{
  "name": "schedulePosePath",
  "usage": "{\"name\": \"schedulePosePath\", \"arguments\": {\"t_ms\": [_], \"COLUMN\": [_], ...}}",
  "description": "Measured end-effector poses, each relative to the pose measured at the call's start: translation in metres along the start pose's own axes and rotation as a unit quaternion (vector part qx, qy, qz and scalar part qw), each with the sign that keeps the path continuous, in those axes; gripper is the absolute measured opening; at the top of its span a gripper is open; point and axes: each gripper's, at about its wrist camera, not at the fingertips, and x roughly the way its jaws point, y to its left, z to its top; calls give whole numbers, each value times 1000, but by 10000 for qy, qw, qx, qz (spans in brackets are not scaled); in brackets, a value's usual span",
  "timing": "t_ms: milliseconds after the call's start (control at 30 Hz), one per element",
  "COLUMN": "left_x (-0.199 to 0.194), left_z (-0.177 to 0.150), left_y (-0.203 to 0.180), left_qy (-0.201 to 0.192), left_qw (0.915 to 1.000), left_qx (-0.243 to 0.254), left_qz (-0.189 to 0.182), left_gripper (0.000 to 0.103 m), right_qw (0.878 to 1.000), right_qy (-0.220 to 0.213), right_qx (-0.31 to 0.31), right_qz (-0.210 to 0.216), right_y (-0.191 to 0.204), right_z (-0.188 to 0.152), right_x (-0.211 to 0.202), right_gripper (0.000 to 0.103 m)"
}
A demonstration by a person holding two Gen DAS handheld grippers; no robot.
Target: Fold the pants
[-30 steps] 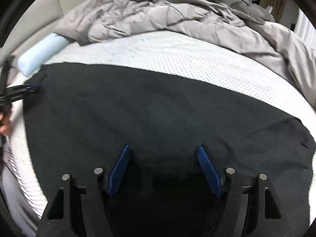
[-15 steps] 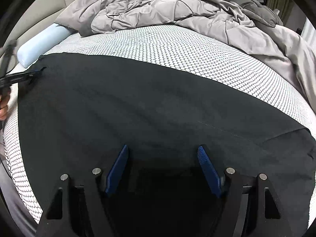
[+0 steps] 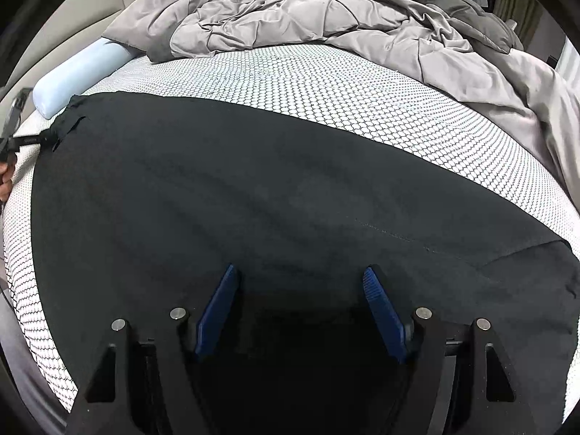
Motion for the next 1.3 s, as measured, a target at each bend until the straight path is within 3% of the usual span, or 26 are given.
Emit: {"name": "schedulePosePath", "arguments": {"t_ms": [100,233,333,467,633,667,733,767,900,1033,1133,1300], "left_x": [-1,52,63,52,-7,-20,-39,-48,-71,-74,-80,-88], "left_z": [9,28,39,42,18,11,-3,-12,-39,-66,-88,-141], "left_y": [-23,-13,17,4,-73,-92,-130,-146,-237,-312,-368,-420], "left_qy": [-16,348,338,496,208,127,10,-63,-223,-144,-193,-434], "left_qw": [9982,9991,9981,9975,9982,9969,9921,9895,9746,9671,9552,9482], "left_qx": [295,177,-519,-399,236,333,441,486,892,1201,1611,2258], "left_qz": [-525,135,-19,312,-501,-708,-1177,-1361,-2041,-2238,-2476,-2191], "left_gripper": [12,13,12,13,17,21,46,53,69,72,72,83], "right_qw": [10000,10000,10000,10000,9997,9994,9990,9991,9989,9992,9997,9989], "right_qy": [8,6,39,59,-23,-84,-115,-90,82,-5,-69,-283], "right_qx": [-12,-38,-9,8,151,139,-12,-110,-369,-374,-232,286], "right_qz": [-28,-22,19,-18,166,305,421,396,279,162,-55,-251], "right_y": [1,2,-2,-7,-6,-4,5,8,11,-11,-38,-86], "right_z": [1,2,0,-2,-2,-3,-6,-8,-24,-50,-79,-120], "right_x": [0,1,0,-2,-14,-19,-24,-24,-16,-35,-53,-79], "right_gripper": [74,74,74,74,74,74,74,74,75,76,78,78]}}
